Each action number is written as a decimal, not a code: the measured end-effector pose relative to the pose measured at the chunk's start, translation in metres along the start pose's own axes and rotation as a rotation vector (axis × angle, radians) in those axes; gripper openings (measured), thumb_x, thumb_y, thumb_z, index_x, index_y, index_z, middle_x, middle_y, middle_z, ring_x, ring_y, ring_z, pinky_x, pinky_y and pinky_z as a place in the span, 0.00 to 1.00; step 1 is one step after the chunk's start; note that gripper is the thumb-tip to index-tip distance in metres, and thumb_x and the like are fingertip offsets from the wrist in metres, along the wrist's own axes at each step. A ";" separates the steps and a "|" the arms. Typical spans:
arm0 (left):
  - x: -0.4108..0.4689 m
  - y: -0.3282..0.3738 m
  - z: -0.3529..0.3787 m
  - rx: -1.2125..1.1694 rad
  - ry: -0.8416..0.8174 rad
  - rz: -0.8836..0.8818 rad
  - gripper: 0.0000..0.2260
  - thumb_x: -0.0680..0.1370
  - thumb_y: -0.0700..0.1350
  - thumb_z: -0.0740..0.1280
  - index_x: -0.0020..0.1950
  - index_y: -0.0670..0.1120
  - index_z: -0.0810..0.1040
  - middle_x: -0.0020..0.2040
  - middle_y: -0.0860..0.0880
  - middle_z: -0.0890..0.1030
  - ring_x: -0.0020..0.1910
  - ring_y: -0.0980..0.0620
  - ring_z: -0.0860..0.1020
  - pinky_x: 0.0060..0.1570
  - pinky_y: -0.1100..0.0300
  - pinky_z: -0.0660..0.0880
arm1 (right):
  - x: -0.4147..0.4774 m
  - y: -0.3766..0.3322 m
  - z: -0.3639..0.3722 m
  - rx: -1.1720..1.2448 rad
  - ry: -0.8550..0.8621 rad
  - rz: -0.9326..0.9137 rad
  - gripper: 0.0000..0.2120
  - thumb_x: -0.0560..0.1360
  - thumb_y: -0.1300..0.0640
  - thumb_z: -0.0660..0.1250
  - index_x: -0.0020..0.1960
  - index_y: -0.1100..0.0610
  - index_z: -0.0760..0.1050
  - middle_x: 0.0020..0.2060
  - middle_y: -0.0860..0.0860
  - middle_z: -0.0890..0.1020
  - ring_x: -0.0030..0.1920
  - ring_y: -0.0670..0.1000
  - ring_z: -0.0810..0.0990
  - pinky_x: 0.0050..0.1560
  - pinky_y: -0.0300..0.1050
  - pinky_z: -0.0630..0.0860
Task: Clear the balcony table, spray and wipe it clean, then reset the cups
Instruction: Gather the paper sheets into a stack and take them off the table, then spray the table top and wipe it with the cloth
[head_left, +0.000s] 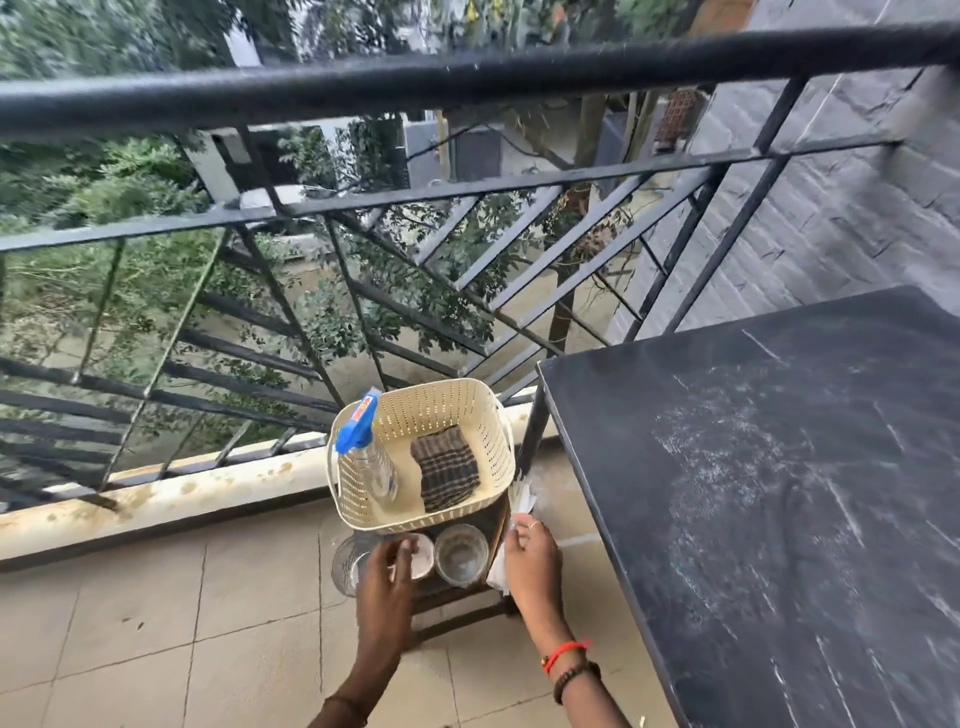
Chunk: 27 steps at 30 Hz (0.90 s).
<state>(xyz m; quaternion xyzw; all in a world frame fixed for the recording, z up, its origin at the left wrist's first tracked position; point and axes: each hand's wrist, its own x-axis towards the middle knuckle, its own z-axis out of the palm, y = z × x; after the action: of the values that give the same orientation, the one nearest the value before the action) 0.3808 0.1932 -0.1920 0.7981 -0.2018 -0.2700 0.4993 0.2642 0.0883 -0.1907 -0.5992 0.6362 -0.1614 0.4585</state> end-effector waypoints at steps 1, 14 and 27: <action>0.003 0.002 -0.007 0.008 0.055 0.027 0.06 0.80 0.38 0.63 0.52 0.42 0.79 0.49 0.45 0.80 0.50 0.46 0.78 0.42 0.69 0.70 | -0.001 -0.007 -0.002 -0.006 -0.010 -0.028 0.10 0.78 0.59 0.60 0.57 0.54 0.76 0.55 0.51 0.80 0.52 0.50 0.78 0.48 0.42 0.74; 0.090 0.013 -0.039 -0.025 0.052 0.034 0.42 0.66 0.43 0.80 0.74 0.43 0.61 0.68 0.50 0.65 0.66 0.55 0.67 0.65 0.61 0.64 | 0.083 -0.088 0.028 -0.147 -0.145 -0.073 0.13 0.77 0.63 0.61 0.61 0.64 0.74 0.58 0.59 0.79 0.60 0.57 0.76 0.58 0.42 0.70; 0.188 0.010 -0.055 -0.007 -0.423 0.309 0.37 0.68 0.46 0.79 0.72 0.57 0.66 0.70 0.62 0.70 0.70 0.60 0.69 0.66 0.69 0.65 | 0.193 -0.041 0.133 -0.402 -0.407 0.192 0.32 0.69 0.43 0.72 0.61 0.67 0.72 0.57 0.61 0.78 0.60 0.60 0.76 0.57 0.50 0.73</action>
<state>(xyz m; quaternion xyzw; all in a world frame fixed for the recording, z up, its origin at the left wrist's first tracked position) 0.5605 0.1157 -0.2063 0.6818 -0.4203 -0.3521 0.4842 0.4193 -0.0510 -0.3050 -0.6352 0.6039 0.1352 0.4621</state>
